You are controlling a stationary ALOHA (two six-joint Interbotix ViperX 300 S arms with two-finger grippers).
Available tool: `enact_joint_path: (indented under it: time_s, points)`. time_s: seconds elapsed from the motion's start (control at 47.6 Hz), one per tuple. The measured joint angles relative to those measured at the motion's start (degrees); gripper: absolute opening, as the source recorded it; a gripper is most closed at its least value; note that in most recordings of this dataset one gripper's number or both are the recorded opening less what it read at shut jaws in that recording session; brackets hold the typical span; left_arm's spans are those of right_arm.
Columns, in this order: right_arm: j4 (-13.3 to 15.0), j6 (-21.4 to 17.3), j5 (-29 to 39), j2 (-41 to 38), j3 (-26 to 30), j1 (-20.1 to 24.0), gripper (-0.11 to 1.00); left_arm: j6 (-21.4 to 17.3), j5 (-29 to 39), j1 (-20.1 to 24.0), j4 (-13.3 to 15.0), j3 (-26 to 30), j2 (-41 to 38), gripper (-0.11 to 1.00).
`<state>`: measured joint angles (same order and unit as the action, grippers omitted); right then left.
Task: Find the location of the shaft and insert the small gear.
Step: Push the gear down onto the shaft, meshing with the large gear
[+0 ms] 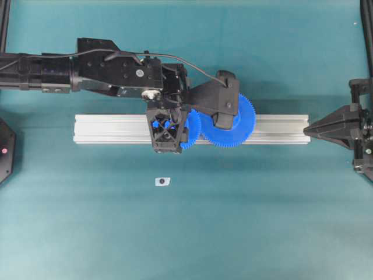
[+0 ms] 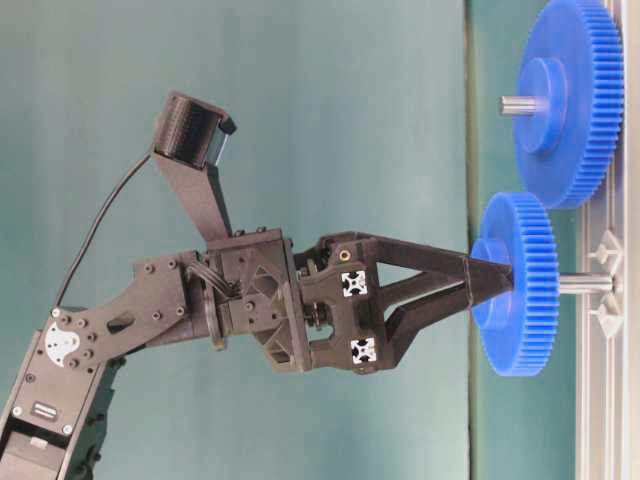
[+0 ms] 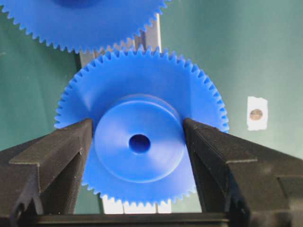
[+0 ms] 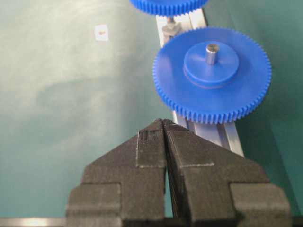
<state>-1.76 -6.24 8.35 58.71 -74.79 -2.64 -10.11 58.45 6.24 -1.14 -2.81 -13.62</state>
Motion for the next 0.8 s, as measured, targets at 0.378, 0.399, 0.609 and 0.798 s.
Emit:
enact_joint_path:
  time_s: [0.378,0.399,0.609,0.798]
  points:
    - [0.09,0.00,0.00,0.00,0.00,0.00,0.02,1.23,1.05,0.00,0.00,0.97,0.00,0.71]
    - [0.09,0.00,0.00,0.00,0.00,0.00,0.02,1.41,1.05,-0.09,0.00,1.05,-0.09,0.71]
    - [0.00,0.00,0.00,0.00,0.00,0.00,0.02,2.81,1.41,-0.88,-0.09,1.32,0.44,0.71]
    - [0.00,0.00,0.00,0.00,-0.09,0.09,0.02,4.31,1.49,-1.85,-0.09,0.79,1.93,0.71]
